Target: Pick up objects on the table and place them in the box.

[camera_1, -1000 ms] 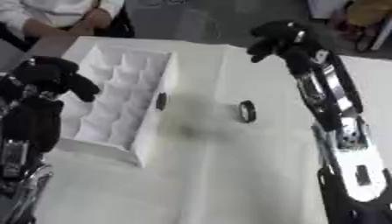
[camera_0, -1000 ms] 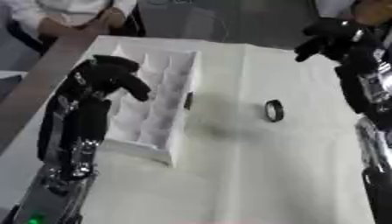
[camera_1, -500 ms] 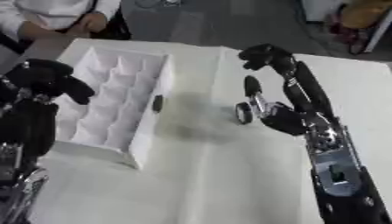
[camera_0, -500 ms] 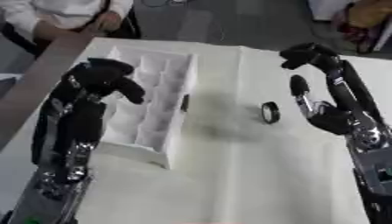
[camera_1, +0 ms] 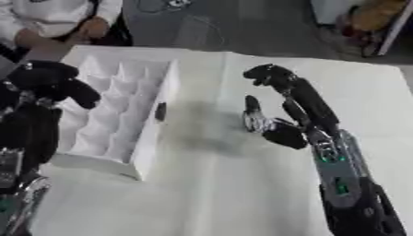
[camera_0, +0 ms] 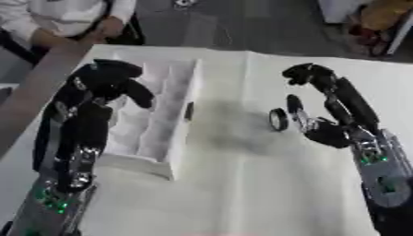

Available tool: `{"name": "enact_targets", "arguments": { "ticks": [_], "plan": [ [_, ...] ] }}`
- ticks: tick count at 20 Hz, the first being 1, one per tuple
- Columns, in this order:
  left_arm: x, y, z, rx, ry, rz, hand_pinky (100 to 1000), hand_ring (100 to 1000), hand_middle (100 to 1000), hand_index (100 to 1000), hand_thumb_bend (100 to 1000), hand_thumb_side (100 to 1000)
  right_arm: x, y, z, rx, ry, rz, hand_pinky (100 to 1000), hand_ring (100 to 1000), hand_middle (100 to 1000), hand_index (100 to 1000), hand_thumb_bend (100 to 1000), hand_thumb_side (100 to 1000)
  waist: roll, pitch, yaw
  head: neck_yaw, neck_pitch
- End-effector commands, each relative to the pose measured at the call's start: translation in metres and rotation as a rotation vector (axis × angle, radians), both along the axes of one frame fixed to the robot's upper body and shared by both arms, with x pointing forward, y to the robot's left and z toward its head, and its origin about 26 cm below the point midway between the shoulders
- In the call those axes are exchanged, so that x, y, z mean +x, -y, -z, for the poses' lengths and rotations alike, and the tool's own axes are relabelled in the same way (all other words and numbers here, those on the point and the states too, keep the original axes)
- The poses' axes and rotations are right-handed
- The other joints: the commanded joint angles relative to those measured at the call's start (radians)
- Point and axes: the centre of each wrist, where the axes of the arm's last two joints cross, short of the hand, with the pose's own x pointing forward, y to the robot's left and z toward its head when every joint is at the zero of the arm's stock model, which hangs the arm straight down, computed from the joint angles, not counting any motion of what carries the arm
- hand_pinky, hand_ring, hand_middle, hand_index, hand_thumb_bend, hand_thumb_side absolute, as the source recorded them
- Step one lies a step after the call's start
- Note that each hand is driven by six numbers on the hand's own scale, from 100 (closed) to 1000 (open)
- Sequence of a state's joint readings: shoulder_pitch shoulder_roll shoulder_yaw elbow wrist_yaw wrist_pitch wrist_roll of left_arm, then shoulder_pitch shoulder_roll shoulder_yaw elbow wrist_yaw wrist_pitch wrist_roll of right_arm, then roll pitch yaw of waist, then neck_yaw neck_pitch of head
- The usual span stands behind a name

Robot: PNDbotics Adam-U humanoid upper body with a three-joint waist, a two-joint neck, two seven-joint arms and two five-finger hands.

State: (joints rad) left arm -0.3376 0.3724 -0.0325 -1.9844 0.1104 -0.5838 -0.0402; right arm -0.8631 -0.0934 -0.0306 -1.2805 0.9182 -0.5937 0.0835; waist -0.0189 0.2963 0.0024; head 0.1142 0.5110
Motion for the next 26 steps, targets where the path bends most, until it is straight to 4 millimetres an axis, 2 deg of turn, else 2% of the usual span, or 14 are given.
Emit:
{"name": "enact_targets", "arguments": {
  "ticks": [1, 7, 11, 15, 19, 26],
  "plan": [
    [-0.002, -0.002, -0.009, 0.033, 0.024, 0.013, 563, 482, 704, 791, 627, 646, 0.001, -0.005, -0.008, -0.016, 0.022, 0.038, 695, 696, 767, 894, 157, 830, 0.005, -0.027, -0.001, -0.002, -0.014],
    [-0.002, -0.002, -0.01, 0.055, 0.028, 0.024, 565, 483, 704, 791, 625, 646, -0.001, -0.014, 0.003, -0.068, -0.045, 0.143, 731, 750, 795, 919, 142, 833, 0.009, -0.032, -0.003, -0.004, 0.002],
    [-0.002, -0.002, -0.01, 0.061, 0.028, 0.028, 565, 483, 705, 791, 624, 645, -0.001, -0.018, 0.008, -0.101, -0.076, 0.171, 740, 754, 773, 910, 143, 836, 0.01, -0.035, -0.002, -0.007, 0.009],
    [-0.003, -0.003, -0.008, 0.061, 0.02, 0.024, 563, 482, 704, 791, 621, 646, 0.002, -0.021, 0.018, -0.133, -0.112, 0.205, 765, 762, 746, 890, 158, 878, 0.008, -0.037, -0.004, -0.012, 0.01],
    [-0.003, -0.003, -0.008, 0.061, 0.016, 0.022, 563, 481, 704, 791, 620, 646, 0.003, -0.023, 0.022, -0.143, -0.12, 0.237, 780, 788, 785, 898, 172, 903, 0.007, -0.037, -0.003, -0.014, 0.014],
    [-0.003, -0.003, -0.007, 0.058, 0.011, 0.02, 563, 481, 704, 791, 620, 646, 0.002, -0.028, 0.025, -0.147, -0.152, 0.277, 798, 822, 845, 898, 160, 894, 0.006, -0.04, -0.003, -0.016, 0.015]
  ]
}}
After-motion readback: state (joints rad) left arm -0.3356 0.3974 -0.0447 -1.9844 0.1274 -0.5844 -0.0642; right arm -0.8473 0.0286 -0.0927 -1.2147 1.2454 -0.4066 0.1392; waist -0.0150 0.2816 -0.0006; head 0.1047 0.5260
